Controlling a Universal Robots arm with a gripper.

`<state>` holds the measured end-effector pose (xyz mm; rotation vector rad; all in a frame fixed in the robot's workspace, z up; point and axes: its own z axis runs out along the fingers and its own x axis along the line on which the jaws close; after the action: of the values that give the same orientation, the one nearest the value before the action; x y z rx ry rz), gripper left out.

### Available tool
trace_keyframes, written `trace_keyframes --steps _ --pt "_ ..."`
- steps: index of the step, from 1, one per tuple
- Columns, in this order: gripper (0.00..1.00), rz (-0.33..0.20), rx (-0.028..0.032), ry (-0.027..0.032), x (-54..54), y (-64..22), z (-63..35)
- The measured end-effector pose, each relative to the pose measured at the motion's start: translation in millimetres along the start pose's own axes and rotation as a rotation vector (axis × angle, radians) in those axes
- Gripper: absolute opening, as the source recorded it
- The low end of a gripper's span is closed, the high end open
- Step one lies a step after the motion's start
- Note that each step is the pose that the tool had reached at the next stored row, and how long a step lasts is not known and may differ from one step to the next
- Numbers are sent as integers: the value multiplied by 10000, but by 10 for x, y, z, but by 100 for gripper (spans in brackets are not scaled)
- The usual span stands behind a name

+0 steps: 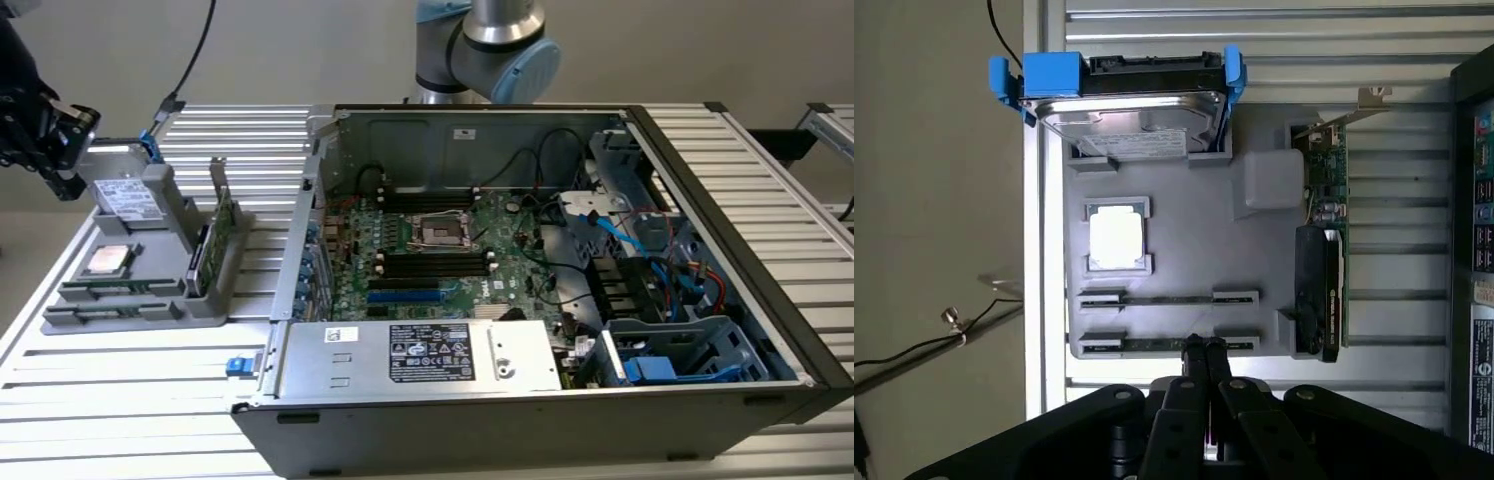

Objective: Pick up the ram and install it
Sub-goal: 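Pick up the ram and move it above insertion slot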

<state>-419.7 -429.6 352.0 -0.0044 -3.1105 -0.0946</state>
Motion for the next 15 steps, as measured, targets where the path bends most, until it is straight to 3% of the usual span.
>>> trace_keyframes --steps 15 --pt "10 -2652 83 161 2 0 1"
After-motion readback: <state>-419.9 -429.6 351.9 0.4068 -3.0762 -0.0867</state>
